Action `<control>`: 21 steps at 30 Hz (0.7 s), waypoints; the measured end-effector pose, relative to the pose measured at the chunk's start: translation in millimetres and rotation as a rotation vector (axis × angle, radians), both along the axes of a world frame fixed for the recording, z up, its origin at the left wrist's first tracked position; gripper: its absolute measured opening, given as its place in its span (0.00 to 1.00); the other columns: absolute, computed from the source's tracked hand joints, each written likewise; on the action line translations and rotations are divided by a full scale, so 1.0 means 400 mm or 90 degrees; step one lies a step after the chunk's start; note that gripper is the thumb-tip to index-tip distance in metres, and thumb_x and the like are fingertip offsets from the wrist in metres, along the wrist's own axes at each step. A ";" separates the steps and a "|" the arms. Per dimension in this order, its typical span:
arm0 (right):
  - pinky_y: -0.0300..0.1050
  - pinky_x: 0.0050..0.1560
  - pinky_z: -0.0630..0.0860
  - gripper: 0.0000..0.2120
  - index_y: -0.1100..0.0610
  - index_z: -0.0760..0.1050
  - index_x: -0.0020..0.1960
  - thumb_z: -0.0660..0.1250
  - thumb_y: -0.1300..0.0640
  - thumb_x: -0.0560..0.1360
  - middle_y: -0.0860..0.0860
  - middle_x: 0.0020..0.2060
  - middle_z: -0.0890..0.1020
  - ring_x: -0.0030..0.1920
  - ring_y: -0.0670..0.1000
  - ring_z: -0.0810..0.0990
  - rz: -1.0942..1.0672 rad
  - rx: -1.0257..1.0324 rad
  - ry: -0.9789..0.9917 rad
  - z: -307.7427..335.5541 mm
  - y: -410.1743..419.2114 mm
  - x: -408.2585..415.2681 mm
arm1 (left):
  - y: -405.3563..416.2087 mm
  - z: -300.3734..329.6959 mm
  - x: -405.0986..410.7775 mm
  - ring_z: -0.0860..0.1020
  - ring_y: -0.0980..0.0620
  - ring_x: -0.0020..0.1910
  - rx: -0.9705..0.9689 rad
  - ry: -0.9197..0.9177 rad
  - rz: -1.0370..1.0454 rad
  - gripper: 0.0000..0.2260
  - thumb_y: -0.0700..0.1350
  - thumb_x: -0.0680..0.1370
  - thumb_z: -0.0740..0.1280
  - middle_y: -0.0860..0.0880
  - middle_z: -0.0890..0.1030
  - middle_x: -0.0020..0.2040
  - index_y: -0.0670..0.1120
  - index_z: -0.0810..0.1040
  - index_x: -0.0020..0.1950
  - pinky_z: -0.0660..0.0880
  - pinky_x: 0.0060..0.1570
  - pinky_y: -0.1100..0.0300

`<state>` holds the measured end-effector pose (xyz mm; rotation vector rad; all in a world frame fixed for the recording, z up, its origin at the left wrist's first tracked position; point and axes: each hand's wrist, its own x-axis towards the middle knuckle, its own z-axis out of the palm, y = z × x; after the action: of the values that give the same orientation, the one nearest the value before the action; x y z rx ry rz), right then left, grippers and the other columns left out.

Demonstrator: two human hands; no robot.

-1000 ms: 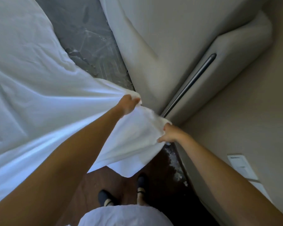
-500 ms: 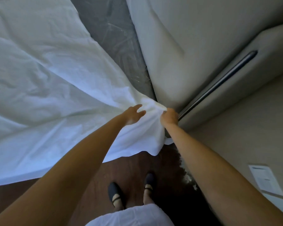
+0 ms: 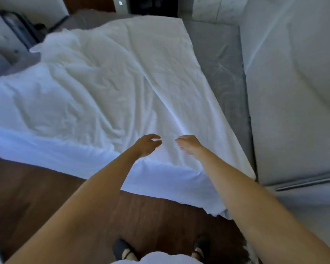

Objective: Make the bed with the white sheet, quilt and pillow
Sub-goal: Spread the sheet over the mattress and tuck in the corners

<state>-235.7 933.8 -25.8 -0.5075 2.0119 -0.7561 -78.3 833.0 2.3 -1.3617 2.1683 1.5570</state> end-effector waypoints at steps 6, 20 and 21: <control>0.40 0.36 0.66 0.05 0.54 0.78 0.47 0.66 0.54 0.74 0.51 0.39 0.76 0.37 0.50 0.73 0.170 -0.044 0.001 0.101 -0.407 0.486 | -0.299 0.080 0.534 0.74 0.50 0.37 -0.006 0.057 0.211 0.13 0.42 0.80 0.62 0.43 0.78 0.46 0.41 0.73 0.64 0.67 0.25 0.72; 0.45 0.51 0.73 0.12 0.54 0.77 0.56 0.65 0.53 0.75 0.49 0.46 0.80 0.44 0.48 0.77 0.394 -0.022 -0.056 0.102 -1.267 1.307 | -1.009 0.096 1.422 0.77 0.49 0.55 -0.104 0.059 0.466 0.13 0.38 0.80 0.57 0.46 0.79 0.57 0.46 0.75 0.62 0.72 0.43 0.64; 0.44 0.48 0.73 0.13 0.54 0.77 0.57 0.66 0.53 0.75 0.49 0.46 0.80 0.43 0.48 0.77 0.393 -0.027 -0.077 0.091 -1.357 1.375 | -1.088 0.098 1.480 0.77 0.47 0.58 -0.110 0.055 0.474 0.12 0.39 0.81 0.58 0.44 0.78 0.59 0.45 0.75 0.62 0.73 0.45 0.64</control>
<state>314.3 391.0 10.4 -1.0195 1.5949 -0.4304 513.7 398.0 41.4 -2.3913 1.9788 1.6677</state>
